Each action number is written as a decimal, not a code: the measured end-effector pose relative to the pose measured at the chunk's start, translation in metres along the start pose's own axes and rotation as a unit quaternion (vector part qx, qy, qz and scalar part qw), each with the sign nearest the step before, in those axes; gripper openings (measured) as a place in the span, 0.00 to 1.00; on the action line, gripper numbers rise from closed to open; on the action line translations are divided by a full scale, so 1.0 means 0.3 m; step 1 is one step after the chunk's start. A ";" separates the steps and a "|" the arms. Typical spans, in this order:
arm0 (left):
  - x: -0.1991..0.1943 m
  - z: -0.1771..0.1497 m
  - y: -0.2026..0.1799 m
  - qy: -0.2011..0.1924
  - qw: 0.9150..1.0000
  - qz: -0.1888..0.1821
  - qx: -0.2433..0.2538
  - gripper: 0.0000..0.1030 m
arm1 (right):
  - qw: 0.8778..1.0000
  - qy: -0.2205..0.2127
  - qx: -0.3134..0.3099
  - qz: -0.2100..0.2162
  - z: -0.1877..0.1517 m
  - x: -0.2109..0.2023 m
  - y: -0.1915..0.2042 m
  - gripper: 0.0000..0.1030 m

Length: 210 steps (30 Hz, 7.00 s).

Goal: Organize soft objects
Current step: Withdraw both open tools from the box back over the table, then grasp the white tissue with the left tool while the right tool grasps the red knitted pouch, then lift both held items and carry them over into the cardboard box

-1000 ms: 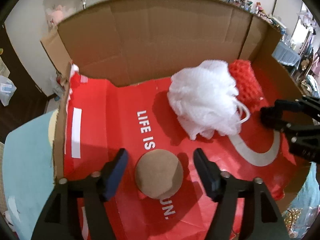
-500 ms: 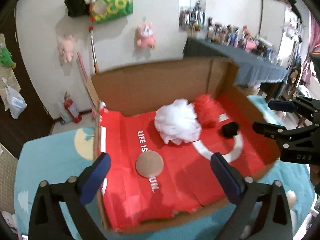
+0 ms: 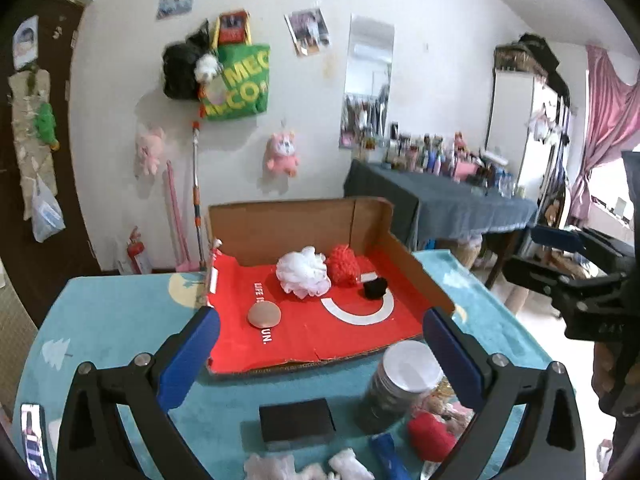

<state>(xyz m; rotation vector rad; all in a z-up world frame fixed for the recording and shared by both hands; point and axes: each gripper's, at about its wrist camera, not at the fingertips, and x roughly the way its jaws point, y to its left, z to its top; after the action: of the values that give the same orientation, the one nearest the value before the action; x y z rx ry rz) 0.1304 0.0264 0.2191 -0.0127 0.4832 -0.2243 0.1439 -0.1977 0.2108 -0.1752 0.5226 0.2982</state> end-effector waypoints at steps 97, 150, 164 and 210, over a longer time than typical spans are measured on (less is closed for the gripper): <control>0.211 -0.563 0.208 0.159 0.986 -0.020 -0.044 0.17 | 0.997 0.054 0.039 0.030 -0.650 0.170 0.211 0.30; 0.163 -0.597 -0.007 0.132 0.988 -0.082 0.005 0.24 | 0.999 0.029 -0.024 0.040 -0.705 0.127 0.289 0.46; 0.156 -0.516 -0.058 0.111 0.985 -0.132 0.003 0.11 | 0.997 -0.015 0.027 0.069 -0.632 0.076 0.207 0.28; 0.146 -0.525 0.267 0.142 0.981 -0.091 -0.099 0.11 | 0.977 0.024 0.167 0.128 -0.657 0.050 -0.082 0.28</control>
<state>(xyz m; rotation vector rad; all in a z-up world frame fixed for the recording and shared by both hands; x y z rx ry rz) 0.1124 0.1014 0.0543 -0.2224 0.7894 -0.3594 0.0728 -0.2645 0.0373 0.2139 0.6369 0.4531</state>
